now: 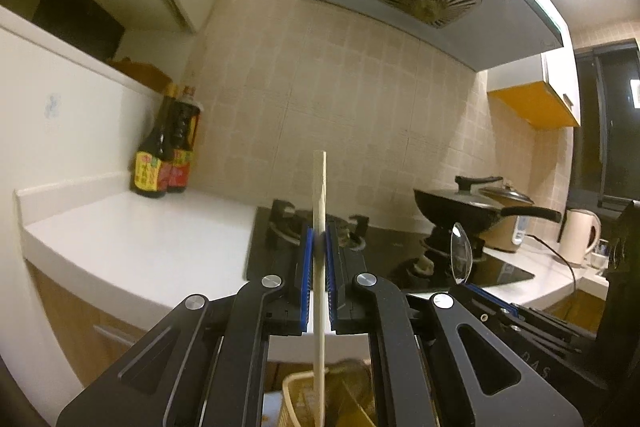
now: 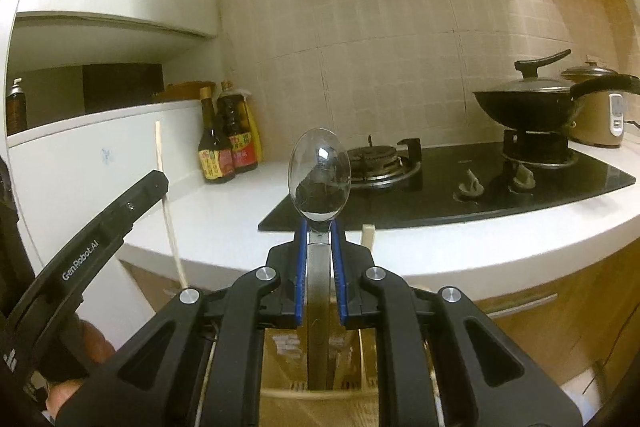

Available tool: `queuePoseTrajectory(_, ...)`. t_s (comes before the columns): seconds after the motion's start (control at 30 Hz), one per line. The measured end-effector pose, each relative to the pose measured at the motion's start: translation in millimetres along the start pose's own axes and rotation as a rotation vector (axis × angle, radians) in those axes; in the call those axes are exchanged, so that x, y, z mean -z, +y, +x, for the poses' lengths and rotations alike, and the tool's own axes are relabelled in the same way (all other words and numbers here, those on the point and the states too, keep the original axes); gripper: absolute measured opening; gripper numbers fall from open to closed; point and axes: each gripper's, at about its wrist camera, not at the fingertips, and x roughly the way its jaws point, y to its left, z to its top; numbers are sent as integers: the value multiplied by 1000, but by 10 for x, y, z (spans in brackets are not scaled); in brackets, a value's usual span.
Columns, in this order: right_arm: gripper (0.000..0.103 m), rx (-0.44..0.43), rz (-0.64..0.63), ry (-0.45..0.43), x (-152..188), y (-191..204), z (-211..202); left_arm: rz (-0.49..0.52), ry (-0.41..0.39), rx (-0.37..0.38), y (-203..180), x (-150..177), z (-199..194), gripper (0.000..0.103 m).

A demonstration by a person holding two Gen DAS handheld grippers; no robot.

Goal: Organize utensils
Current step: 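Carry both items over the beige basket and open both tools to drop them, then lower the right tool to a single chopstick while the left tool lowers to a chopstick pair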

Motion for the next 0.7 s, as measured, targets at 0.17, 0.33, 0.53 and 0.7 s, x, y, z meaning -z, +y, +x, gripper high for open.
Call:
queuePoseTrajectory(0.17, 16, -28, 18, 72, 27, -76, -211, -8, 57, 59, 9, 3, -192, 57)
queuePoseTrajectory(0.33, 43, -43, 26, 114, 68, -121, -565, -81, 157, 95, 139, -13, -476, 57)
queuePoseTrajectory(0.53, 56, -14, 18, 181, 127, -120, -1004, -131, 302, 85, 217, -11, -766, 57)
queuePoseTrajectory(0.7, 56, 17, 33, 337, 207, -161, -1181, -175, 436, 95, 216, 23, -908, 57)
